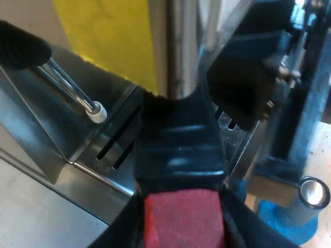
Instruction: Put the handle in the coffee machine
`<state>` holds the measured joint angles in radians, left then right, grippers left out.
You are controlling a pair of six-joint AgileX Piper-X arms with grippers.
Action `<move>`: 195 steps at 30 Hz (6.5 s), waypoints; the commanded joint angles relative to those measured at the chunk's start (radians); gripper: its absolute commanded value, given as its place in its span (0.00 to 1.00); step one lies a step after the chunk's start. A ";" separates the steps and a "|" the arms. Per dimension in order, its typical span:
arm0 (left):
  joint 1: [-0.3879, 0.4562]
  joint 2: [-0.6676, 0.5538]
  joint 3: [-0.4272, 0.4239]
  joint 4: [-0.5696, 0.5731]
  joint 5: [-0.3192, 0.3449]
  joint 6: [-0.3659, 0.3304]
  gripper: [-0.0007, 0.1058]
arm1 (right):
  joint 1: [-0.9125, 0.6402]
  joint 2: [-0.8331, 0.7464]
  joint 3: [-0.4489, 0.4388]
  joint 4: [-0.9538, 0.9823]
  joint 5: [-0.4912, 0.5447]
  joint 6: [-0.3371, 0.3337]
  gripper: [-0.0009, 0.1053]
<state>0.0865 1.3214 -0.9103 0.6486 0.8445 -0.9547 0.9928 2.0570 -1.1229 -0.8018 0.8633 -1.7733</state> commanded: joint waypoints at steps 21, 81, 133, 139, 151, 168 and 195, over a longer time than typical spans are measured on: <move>-0.008 -0.048 -0.043 -0.068 0.179 -0.006 0.01 | -0.042 0.036 -0.091 -0.167 0.039 -0.041 0.30; 0.079 -0.008 -0.064 0.115 -0.139 0.098 0.02 | -0.045 0.036 -0.096 -0.271 0.008 -0.064 0.30; -0.181 -0.071 0.026 0.204 -0.288 -0.124 0.01 | -0.022 -0.070 -0.080 0.218 -0.117 0.046 0.30; -0.185 -0.119 0.047 0.183 -0.315 -0.138 0.01 | -0.024 -0.140 -0.007 0.247 -0.237 0.080 0.30; -0.188 -0.129 0.076 0.174 -0.310 -0.159 0.01 | -0.027 -0.359 0.215 0.386 -0.380 0.069 0.30; -0.276 -0.182 0.076 0.152 -0.315 -0.321 0.01 | -0.022 -0.849 0.320 0.793 -0.659 0.071 0.31; -0.427 -0.182 0.087 0.136 -0.393 -0.799 0.01 | -0.022 -1.087 0.320 1.032 -0.731 0.103 0.59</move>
<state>-0.3086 1.1495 -0.8266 0.7612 0.3726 -1.7425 0.9695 0.9754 -0.7977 0.2279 0.1424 -1.6622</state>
